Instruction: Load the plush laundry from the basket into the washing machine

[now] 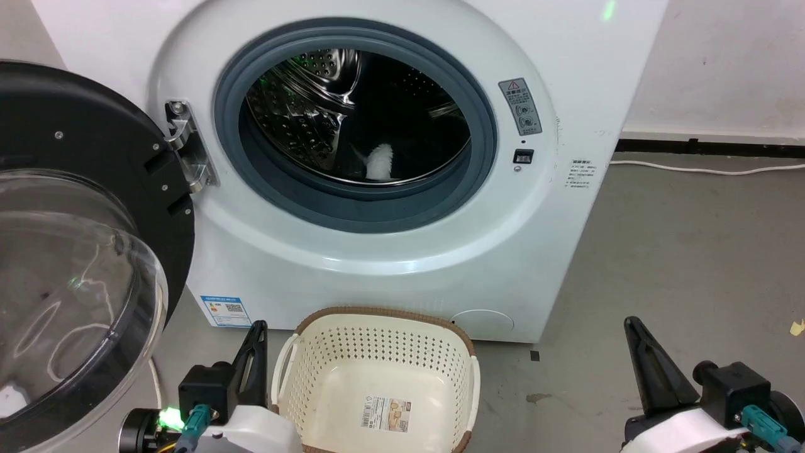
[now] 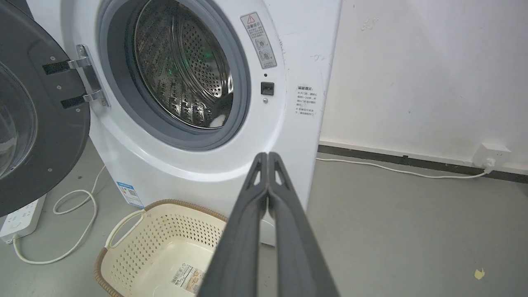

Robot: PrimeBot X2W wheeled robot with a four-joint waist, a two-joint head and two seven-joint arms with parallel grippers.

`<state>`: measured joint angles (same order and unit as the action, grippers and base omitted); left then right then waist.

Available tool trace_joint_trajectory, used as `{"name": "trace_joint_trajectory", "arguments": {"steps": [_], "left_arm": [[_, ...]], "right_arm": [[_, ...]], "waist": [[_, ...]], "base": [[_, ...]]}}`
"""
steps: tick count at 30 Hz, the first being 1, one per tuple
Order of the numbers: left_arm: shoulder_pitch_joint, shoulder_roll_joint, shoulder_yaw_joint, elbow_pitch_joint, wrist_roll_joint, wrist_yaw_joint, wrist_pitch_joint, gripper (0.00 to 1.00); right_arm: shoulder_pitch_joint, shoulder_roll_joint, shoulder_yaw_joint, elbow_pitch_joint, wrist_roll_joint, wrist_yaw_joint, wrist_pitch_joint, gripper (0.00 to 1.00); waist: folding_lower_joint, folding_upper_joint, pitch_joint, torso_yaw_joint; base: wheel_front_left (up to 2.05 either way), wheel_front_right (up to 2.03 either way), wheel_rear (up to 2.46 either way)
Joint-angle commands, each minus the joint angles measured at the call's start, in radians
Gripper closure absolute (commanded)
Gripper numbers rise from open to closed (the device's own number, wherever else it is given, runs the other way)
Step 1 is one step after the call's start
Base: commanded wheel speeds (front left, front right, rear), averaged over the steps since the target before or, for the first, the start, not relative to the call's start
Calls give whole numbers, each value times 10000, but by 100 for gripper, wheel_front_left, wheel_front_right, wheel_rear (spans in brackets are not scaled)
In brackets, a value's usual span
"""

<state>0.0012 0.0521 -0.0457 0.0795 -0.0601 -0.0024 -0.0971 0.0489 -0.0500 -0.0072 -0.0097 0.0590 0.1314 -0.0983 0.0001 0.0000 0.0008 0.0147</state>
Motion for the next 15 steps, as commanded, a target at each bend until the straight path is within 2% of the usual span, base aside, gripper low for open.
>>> {"name": "trace_joint_trajectory", "arguments": {"steps": [1,15], "left_arm": [[-7,-9,58,-95,81,15,40,100],[-9,-12,199,-342,264,18,368,100]], "right_arm": [[-207,-2,16,34,-107,-4,46,100],[-306,-2,36,56,-277,-5,376,100]], "waist": [[0,0,0,-4],[-1,0,-3,-54]], "base": [[0,0,0],[0,0,0]]}}
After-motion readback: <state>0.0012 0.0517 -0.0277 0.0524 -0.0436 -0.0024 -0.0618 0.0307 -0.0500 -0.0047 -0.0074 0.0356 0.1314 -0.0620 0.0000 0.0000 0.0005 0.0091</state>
